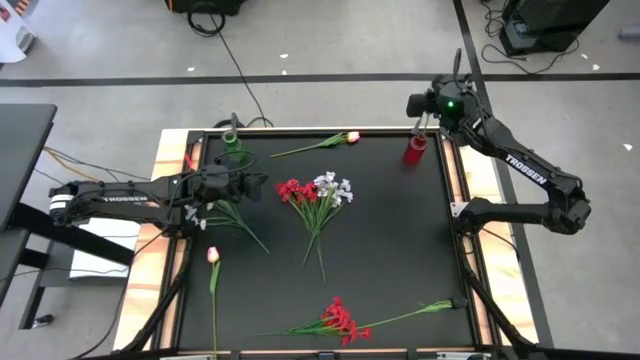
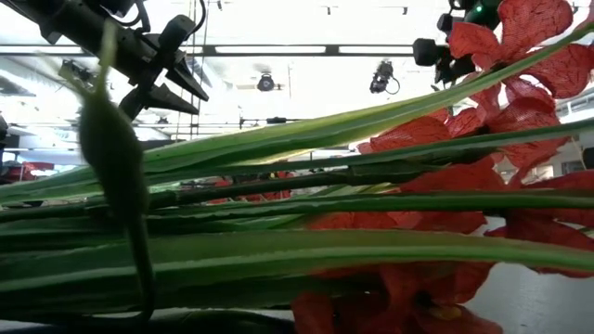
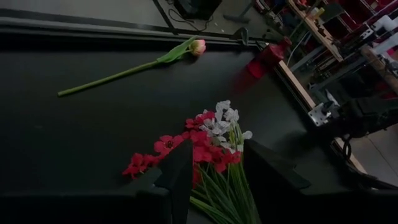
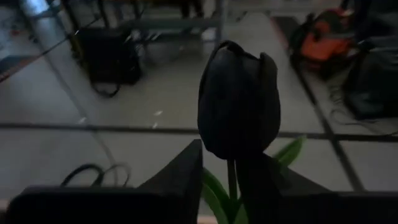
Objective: Sort flowers into vase by color
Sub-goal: Put the top black tulip into the red flower vase, then put the bottom red flower into the red flower vase
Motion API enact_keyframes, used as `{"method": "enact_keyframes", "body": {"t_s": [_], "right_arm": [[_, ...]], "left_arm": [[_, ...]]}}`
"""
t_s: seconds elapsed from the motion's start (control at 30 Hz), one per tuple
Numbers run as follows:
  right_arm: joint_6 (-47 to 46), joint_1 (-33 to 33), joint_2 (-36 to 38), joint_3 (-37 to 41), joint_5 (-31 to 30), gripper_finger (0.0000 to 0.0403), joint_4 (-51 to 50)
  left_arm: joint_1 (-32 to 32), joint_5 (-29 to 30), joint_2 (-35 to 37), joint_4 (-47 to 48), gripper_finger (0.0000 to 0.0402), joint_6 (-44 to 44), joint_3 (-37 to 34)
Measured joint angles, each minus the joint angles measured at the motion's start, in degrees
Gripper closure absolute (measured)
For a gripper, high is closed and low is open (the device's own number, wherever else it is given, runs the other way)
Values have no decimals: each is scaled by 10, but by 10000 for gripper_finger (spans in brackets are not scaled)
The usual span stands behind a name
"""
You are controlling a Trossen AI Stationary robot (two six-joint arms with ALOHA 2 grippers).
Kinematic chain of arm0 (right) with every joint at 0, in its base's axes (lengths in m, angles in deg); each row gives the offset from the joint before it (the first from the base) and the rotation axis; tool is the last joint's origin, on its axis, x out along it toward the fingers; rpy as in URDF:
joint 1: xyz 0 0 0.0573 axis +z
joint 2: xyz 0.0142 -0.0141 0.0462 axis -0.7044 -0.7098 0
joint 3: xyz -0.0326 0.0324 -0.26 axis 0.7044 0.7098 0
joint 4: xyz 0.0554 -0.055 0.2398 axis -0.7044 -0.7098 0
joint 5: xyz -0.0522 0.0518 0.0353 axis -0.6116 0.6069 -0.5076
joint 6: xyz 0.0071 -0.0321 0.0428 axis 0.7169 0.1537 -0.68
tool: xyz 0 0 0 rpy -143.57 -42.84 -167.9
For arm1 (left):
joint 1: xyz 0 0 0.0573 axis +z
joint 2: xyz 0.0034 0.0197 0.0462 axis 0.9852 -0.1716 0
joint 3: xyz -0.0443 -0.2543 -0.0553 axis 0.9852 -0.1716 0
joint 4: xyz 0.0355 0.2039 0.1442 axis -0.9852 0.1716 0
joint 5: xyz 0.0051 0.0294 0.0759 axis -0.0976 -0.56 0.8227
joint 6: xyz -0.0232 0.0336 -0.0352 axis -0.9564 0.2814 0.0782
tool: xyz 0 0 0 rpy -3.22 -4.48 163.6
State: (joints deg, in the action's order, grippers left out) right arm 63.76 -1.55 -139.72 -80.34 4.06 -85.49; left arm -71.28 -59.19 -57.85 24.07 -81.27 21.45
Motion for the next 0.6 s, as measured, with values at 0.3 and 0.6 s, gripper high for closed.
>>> {"method": "enact_keyframes", "body": {"t_s": [0.3,0.6], "right_arm": [[-172,-16,0,-19,95,240,-131],[-233,-53,0,-60,258,236,-269]], "left_arm": [[0,0,0,-12,253,18,0],[0,-1,0,-68,253,48,0]]}}
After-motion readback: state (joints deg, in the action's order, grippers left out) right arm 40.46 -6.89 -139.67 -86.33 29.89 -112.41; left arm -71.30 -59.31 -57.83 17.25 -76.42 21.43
